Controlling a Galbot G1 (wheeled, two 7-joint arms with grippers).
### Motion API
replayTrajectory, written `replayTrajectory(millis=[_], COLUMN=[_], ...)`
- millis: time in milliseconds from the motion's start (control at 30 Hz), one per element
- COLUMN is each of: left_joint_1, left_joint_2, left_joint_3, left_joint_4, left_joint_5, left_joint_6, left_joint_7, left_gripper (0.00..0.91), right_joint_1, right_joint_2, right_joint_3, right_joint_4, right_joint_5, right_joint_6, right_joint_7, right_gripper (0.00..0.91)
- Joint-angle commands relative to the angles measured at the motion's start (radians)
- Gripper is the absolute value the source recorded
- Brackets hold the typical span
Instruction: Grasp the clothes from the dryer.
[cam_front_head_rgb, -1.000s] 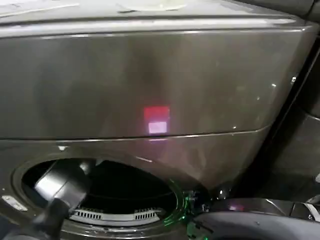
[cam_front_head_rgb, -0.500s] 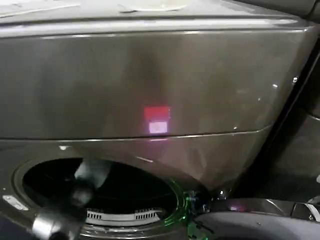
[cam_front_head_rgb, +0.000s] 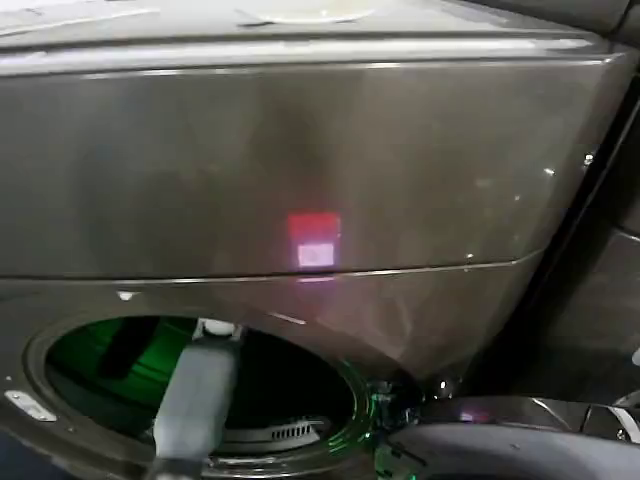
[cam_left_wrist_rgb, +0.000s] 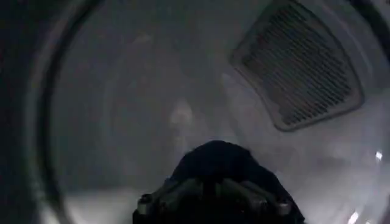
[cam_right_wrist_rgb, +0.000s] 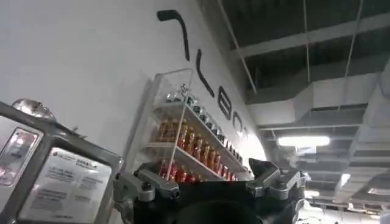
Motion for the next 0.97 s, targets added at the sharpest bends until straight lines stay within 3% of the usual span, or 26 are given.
replayTrajectory(millis=[33, 967], left_joint_1=[0.062, 0.065], left_joint_2=[-0.014, 0.024], left_joint_3=[-0.025, -0.009], left_joint_4=[-0.089, -0.088], left_joint_5=[-0.02, -0.048], left_joint_6=[-0.016, 0.001], left_joint_7=[-0.104, -0.07], left_gripper=[0.0, 0.0], right_joint_1=[-0.014, -0.05], right_joint_2=[-0.004, -0.005], right_joint_3=[0.026, 0.112], right_joint_4=[-0.013, -0.035], right_joint_5=[0.013, 0.006], right_joint_6=[0.018, -0.011], right_joint_7=[0.004, -0.017], right_gripper=[0.907, 0.907])
